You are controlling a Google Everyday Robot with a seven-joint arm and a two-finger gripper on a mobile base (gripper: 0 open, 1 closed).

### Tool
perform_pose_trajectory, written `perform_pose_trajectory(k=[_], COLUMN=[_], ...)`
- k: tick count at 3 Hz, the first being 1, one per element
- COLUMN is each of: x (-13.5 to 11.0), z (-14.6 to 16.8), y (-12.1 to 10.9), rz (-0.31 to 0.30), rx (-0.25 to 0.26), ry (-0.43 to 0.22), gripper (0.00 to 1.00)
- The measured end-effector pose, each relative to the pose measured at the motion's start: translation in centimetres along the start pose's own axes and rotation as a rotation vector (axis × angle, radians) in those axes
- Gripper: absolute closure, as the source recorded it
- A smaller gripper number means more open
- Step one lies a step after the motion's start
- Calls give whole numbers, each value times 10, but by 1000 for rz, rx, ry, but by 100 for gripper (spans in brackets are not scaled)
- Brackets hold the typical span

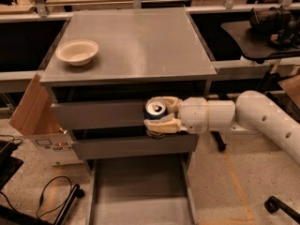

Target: Place pepsi can into bottom drawer

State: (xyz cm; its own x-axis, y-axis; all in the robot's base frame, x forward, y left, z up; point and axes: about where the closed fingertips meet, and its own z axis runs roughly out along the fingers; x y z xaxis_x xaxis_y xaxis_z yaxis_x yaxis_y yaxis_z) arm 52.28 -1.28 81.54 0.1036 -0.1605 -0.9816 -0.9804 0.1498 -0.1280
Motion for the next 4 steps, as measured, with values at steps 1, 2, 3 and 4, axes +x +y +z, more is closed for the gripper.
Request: perform_pose_trajectory(k=[1, 2, 3, 4], x=[52, 105, 165, 193], z=[20, 39, 60, 69], y=[14, 22, 29, 38], rz=[42, 54, 63, 115], rx=[-13, -18, -38, -51], ry=[-23, -38, -31, -15], gripper=[100, 100, 100, 100])
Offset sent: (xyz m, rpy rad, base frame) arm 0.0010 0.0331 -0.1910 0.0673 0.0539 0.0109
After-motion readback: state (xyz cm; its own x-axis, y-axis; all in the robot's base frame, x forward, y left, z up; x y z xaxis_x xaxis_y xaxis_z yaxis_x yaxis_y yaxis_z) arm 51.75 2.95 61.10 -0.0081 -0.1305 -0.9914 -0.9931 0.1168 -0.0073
